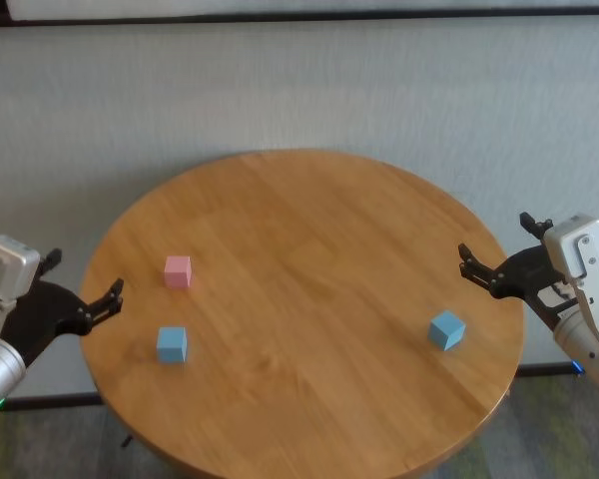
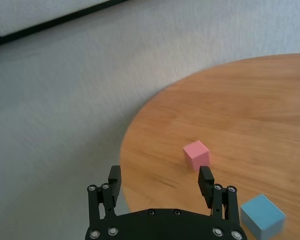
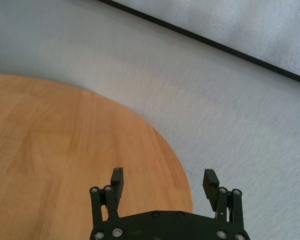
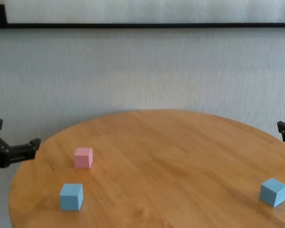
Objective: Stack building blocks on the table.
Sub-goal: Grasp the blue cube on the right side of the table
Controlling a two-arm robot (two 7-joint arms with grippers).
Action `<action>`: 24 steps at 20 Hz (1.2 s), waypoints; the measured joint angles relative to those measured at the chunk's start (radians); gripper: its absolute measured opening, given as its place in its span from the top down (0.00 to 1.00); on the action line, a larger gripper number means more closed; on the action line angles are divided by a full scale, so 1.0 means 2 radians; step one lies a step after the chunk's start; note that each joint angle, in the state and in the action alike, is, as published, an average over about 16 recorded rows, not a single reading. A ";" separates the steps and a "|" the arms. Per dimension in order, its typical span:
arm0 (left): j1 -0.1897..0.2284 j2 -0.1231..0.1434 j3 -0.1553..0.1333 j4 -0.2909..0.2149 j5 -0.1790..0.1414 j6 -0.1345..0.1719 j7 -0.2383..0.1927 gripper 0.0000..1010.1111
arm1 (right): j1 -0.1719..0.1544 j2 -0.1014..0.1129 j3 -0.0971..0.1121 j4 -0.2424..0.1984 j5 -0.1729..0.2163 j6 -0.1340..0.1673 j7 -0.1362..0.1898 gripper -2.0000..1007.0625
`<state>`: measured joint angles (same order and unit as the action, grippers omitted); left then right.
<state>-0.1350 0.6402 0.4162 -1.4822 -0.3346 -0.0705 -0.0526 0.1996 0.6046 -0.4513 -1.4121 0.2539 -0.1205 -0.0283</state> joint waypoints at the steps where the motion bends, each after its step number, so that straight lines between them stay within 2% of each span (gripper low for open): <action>1: 0.005 0.003 -0.002 -0.006 -0.007 0.005 -0.006 0.01 | 0.000 0.000 0.000 0.000 0.000 0.000 0.000 0.00; 7: 0.036 0.018 -0.015 -0.049 -0.048 0.049 -0.041 0.01 | 0.000 0.000 0.000 0.000 0.000 0.000 0.000 0.00; 12: 0.049 0.022 -0.018 -0.080 -0.070 0.094 -0.058 0.01 | 0.000 0.000 0.000 0.000 0.000 0.000 0.000 0.00; 18: 0.049 0.010 -0.015 -0.101 -0.077 0.151 -0.050 0.01 | 0.000 0.000 0.000 0.000 0.000 0.000 0.000 0.00; 24: 0.038 -0.015 -0.013 -0.105 -0.074 0.204 -0.025 0.01 | 0.000 0.000 0.000 0.000 0.000 0.000 0.000 0.00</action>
<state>-0.0584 0.6097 0.3904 -1.6916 -0.4827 0.3373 -0.1024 0.1996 0.6047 -0.4513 -1.4121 0.2539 -0.1205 -0.0283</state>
